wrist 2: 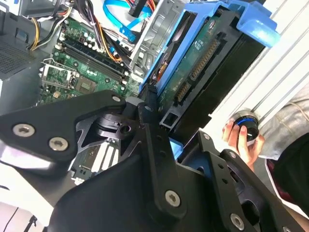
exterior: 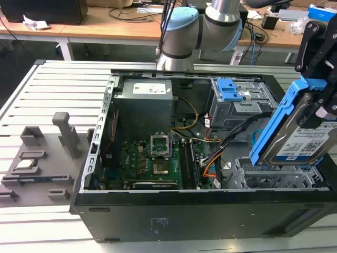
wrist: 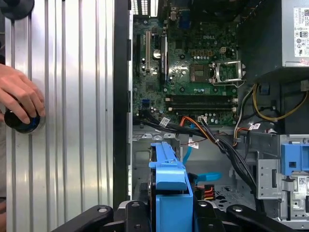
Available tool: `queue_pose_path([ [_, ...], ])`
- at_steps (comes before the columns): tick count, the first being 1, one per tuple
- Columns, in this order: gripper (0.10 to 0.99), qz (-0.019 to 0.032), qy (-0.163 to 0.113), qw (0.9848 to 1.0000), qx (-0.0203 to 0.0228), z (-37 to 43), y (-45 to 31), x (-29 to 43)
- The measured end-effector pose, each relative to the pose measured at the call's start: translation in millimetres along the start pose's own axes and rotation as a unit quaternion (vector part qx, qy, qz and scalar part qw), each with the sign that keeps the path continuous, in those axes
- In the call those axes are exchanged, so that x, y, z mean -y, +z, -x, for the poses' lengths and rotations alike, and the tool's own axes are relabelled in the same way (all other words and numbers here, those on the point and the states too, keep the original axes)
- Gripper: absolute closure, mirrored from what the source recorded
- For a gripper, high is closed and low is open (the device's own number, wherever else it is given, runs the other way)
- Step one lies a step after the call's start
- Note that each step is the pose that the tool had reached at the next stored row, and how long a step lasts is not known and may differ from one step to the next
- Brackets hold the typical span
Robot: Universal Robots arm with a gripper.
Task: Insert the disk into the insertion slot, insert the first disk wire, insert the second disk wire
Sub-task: 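Insert the disk into the insertion slot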
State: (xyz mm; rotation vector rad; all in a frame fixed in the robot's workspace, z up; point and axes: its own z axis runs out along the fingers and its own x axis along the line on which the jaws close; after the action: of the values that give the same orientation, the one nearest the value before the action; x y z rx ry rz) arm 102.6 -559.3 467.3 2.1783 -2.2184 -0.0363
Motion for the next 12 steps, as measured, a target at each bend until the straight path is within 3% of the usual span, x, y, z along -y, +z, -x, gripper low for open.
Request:
queue_pose_path([
  [6, 0.725, -0.0001, 0.0, 1.0, -0.0006, 11.4, 3.1, 0.0],
  [8, 0.725, 0.0, 0.0, 1.0, -0.0009, 22.0, 4.7, -0.1],
  [12, 0.725, 0.0, 0.0, 1.0, -0.0009, 26.2, 8.9, -0.1],
])
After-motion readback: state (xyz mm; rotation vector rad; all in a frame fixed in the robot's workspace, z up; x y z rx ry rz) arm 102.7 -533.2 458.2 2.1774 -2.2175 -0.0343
